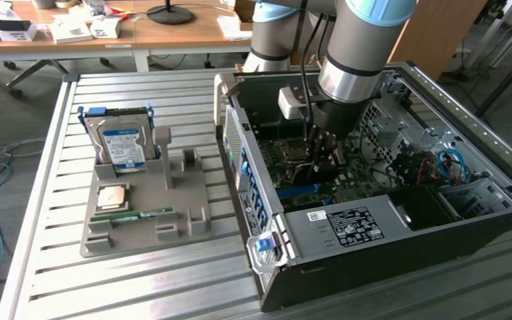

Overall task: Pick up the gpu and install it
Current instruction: 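Insert the gpu into the slot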

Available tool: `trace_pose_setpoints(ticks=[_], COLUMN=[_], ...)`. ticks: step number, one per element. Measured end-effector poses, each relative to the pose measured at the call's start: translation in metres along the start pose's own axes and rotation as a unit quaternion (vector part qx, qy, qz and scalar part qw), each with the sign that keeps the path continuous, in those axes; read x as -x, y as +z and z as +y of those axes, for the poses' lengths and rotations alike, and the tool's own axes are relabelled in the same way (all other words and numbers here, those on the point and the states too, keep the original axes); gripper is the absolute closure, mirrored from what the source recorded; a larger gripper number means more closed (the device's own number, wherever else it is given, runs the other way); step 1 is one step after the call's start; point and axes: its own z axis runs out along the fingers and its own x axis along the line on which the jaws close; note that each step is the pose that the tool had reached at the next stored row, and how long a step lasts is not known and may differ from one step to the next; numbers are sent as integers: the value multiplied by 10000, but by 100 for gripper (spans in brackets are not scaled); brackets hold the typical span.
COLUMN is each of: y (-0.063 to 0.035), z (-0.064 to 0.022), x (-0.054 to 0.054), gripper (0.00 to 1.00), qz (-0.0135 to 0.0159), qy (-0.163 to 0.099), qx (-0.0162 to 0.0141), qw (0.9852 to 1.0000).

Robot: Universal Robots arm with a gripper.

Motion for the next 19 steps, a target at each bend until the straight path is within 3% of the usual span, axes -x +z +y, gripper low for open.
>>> trace_pose_setpoints(ticks=[19], y=[60], z=[0], x=[-2], gripper=[74], qz=[0], qy=[0], qx=[-6], qw=[10000])
